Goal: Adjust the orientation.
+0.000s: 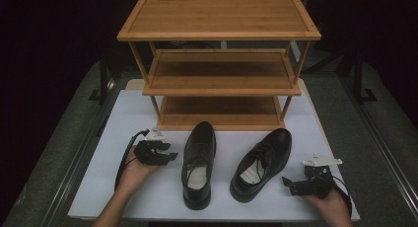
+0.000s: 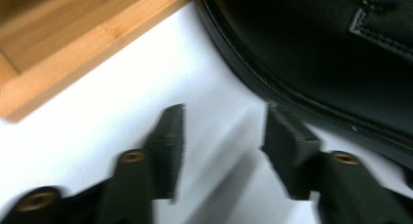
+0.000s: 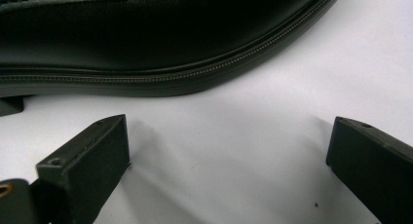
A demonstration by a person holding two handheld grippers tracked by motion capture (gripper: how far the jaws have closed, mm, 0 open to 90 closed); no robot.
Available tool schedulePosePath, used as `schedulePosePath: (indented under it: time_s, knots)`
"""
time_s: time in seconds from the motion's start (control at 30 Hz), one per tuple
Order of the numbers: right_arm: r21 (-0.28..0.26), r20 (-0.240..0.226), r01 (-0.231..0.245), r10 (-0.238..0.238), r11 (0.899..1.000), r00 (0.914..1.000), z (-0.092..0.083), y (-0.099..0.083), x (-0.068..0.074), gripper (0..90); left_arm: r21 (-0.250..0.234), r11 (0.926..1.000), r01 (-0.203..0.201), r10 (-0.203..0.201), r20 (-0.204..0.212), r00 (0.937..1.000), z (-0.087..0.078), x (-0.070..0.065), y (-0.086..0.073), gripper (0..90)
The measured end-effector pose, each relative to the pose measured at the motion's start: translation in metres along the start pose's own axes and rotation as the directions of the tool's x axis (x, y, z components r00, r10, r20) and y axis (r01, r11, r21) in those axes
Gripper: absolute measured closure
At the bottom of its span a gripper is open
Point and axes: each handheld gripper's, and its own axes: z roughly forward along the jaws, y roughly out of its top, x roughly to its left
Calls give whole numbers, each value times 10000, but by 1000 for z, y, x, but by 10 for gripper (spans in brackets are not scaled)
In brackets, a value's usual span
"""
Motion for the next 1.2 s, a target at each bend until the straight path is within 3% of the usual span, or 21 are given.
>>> schedulePosePath:
  time_s: [0.13,0.27,0.43,0.67,0.77,0.97,1.2]
  knots:
    - [12,-11,-33,33,10000,10000,0,0,0,16,230,9993,289,-285,-175,9994,-10,5,-9,195]
    - [-8,-22,-31,31,10000,10000,0,0,0,16,262,9985,474,-466,-278,9985,-22,6,-19,94]
    - [-13,-23,-42,42,10000,10000,0,0,0,16,673,9970,369,-332,-548,9979,-32,1,-37,9]
    - [14,-5,-4,4,10000,10000,0,0,0,15,629,9979,166,-121,-711,9974,-44,-7,-62,8]
    - [22,-12,-30,30,10000,10000,0,0,0,15,629,9980,-109,160,-816,9965,-46,-8,-70,8]
    - [12,-29,-51,51,10000,10000,0,0,0,16,-76,9999,-77,74,-495,9987,-46,-5,-81,0]
    - [-215,278,-229,235,9995,9993,-5,-1,-2,139,-169,9998,-65,56,-475,9989,-46,-5,-82,0]
